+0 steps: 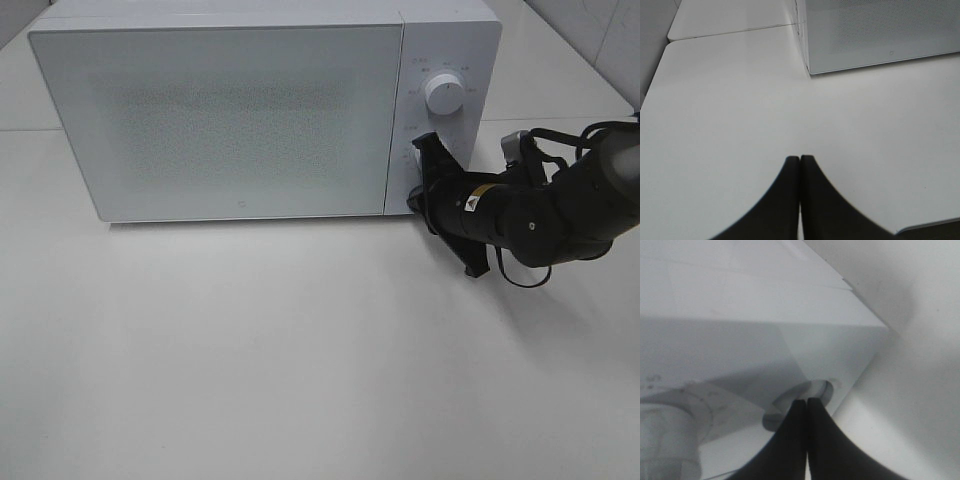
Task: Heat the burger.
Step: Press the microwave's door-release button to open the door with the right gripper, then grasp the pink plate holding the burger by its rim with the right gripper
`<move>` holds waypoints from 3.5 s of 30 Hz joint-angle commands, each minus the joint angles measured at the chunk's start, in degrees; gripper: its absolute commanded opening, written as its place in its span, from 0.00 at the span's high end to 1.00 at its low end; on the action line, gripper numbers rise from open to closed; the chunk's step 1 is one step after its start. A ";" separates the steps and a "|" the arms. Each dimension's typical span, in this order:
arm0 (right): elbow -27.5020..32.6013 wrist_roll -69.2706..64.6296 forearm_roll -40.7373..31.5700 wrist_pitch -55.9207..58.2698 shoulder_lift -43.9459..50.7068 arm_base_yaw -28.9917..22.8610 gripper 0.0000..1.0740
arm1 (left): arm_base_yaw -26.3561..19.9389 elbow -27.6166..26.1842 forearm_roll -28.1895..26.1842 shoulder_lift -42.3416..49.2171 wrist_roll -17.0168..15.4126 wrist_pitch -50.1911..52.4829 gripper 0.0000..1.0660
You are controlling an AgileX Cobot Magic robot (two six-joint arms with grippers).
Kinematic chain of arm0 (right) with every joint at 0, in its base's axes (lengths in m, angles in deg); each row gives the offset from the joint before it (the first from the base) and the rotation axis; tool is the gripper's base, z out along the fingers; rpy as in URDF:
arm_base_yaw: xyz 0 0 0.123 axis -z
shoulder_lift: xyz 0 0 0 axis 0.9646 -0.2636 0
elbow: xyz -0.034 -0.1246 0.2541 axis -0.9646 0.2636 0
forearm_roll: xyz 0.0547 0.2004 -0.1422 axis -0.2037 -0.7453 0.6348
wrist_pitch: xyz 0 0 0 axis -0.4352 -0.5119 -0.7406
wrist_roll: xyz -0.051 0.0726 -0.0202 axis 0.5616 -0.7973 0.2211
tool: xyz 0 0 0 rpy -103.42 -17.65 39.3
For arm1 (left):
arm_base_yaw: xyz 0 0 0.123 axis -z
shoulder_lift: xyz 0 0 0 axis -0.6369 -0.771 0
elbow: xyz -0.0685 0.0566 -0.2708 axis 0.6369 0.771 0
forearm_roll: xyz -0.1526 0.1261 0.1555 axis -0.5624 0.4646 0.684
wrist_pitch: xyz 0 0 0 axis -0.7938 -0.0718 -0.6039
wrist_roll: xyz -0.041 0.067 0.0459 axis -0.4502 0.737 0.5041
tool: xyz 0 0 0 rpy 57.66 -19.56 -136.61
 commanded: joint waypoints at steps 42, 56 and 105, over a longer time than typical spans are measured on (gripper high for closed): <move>0.11 0.52 0.06 0.11 1.20 0.00 0.42 | 0.34 0.17 -0.17 1.26 -0.40 0.80 1.00; 0.11 0.52 0.06 0.11 1.20 0.00 0.42 | 0.34 0.17 -0.17 1.26 -0.40 0.80 1.00; 0.11 0.52 0.06 0.11 1.20 0.00 0.42 | 0.34 0.17 -0.17 1.26 -0.40 0.80 1.00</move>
